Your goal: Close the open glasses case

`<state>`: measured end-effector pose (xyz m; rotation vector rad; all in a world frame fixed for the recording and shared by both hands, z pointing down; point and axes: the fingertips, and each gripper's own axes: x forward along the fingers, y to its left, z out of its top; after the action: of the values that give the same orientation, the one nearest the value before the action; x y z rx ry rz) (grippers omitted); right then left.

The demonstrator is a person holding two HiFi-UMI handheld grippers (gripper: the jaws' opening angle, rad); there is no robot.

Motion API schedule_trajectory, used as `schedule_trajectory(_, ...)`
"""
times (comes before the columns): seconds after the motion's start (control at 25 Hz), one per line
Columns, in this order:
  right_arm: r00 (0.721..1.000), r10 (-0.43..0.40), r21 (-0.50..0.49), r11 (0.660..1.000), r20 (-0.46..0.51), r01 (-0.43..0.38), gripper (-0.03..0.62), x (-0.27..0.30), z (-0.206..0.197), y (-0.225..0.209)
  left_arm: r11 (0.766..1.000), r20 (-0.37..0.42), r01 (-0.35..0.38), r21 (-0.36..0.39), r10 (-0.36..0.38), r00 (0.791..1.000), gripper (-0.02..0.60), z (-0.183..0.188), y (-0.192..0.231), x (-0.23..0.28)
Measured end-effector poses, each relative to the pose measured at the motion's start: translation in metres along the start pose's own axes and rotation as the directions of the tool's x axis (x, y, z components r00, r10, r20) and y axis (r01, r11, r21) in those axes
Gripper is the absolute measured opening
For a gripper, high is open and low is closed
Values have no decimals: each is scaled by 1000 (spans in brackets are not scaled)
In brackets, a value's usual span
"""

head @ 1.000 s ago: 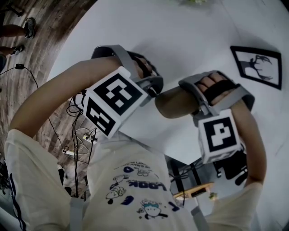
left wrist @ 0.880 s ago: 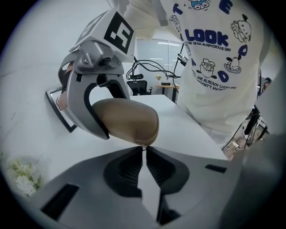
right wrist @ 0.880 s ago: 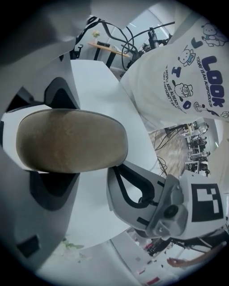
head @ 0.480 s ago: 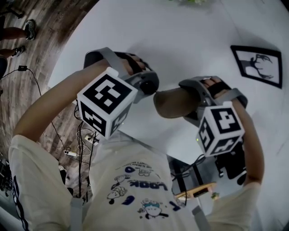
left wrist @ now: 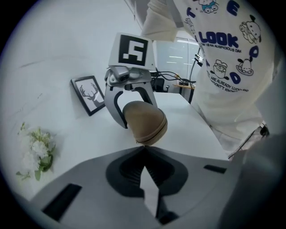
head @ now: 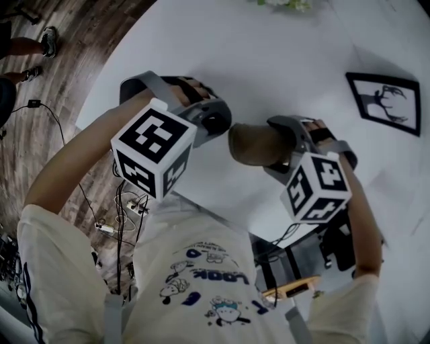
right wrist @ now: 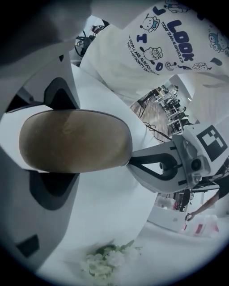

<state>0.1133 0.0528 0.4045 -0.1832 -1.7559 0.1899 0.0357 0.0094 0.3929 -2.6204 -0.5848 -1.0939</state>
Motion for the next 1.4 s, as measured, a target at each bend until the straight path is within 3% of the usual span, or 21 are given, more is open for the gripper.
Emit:
schedule_trajectory(0.16, 999, -25, 65, 998, 20, 23, 380, 2, 3, -7, 995, 37, -43, -95, 46, 998, -2, -4, 10, -3)
schedule_trajectory(0.28, 998, -7, 134, 991, 56, -1, 380, 7, 5, -6, 995, 28, -51, -80, 54, 998, -2, -5, 10, -3)
schedule_trajectory(0.52, 997, -49, 211, 977, 53, 37, 380, 14, 7, -9, 996, 16, -35, -80, 36, 999, -2, -12, 4, -2)
schedule_trajectory(0.64, 994, -79, 298, 953, 71, 54, 380, 14, 5, -18, 995, 40, -3, -100, 7, 999, -2, -7, -11, -3)
schedule_trajectory(0.8, 990, -100, 395, 917, 100, 53, 380, 13, 7, -31, 987, 55, -46, -155, 55, 997, -2, 1, -22, 5)
schedule_trajectory(0.92, 984, -149, 470, 879, 102, 84, 380, 14, 8, -36, 969, 82, -87, -231, 109, 991, -2, 12, -24, 16)
schedule_trajectory(1.0, 976, -192, 532, 839, 101, 110, 380, 13, 9, -41, 946, 96, -134, -297, 169, 981, -2, 16, -19, 21)
schedule_trajectory(1.12, 961, -257, 650, 749, 100, 133, 380, 10, 11, -49, 904, 109, -187, -384, 245, 963, -2, 21, -10, 24)
schedule_trajectory(1.28, 934, -347, 751, 638, 83, 171, 382, 7, 9, -58, 881, 96, -242, -406, 305, 948, -2, 20, 1, 25)
schedule_trajectory(1.4, 917, -388, 761, 621, 93, 186, 382, 6, 7, -58, 860, 84, -270, -433, 337, 938, -2, 7, 9, 16)
